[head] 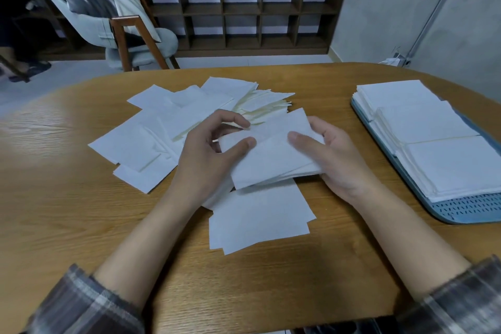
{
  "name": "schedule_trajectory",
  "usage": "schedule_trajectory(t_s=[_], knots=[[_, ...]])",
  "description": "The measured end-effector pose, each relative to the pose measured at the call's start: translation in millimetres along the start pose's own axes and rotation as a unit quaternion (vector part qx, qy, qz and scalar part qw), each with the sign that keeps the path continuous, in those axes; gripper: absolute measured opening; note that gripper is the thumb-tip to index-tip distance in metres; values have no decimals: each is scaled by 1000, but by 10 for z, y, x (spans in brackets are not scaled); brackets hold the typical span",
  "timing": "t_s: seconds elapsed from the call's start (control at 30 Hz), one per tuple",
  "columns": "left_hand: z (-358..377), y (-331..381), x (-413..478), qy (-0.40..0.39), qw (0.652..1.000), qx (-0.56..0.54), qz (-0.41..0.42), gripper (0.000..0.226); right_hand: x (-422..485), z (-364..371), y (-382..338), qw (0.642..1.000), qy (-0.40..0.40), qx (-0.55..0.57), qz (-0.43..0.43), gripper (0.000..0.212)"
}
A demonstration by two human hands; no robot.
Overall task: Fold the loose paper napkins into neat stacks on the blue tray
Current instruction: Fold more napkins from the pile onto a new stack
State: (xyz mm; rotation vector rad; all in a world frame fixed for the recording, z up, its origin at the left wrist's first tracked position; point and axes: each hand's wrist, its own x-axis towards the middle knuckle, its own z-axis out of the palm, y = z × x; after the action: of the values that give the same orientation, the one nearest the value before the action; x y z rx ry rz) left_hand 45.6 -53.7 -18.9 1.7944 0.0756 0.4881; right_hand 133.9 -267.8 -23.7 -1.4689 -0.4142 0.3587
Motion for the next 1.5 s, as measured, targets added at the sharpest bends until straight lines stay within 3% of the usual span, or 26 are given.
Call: schedule_trajectory(t_s=[0.1, 0.3, 0.77, 0.9, 1.0, 1.07, 1.13, 1.23, 1.3, 1.4, 1.5], knots=[[0, -52, -5, -20, 999, 39, 13, 9, 1, 54, 16, 999, -41, 16, 4, 39], [-12, -87, 4, -47, 998, 31, -10, 10, 36, 68, 27, 1000, -24, 7, 7, 32], [1, -46, 0, -70, 997, 11, -27, 10, -5, 74, 3, 999, -29, -16, -15, 41], [36, -48, -29, -24, 995, 98, 17, 30, -22, 80, -49, 998, -36, 8, -42, 49], [10, 67, -43, -55, 998, 23, -22, 44, -39, 75, -88, 995, -52, 76, -43, 56], [3, 91, -41, -88, 994, -36, -53, 46, -40, 86, -79, 998, -35, 19, -55, 56], [-4, 36, -30, -73, 997, 14, -32, 49, -40, 91, -66, 998, -21, -20, -52, 53], [-15, -27, -17, -38, 993, 108, 2, 51, -60, 52, -79, 997, -60, -24, -52, 41], [-16, -29, -20, -34, 994, 104, 6, 53, -51, 20, -76, 988, -77, -113, -78, 25], [2, -41, -39, -53, 984, 168, 37, 60, -5, -33, -16, 979, -13, -187, -84, 27], [13, -92, -53, -93, 959, 261, 64, 41, 34, -113, 32, 962, 63, -252, -86, 33]])
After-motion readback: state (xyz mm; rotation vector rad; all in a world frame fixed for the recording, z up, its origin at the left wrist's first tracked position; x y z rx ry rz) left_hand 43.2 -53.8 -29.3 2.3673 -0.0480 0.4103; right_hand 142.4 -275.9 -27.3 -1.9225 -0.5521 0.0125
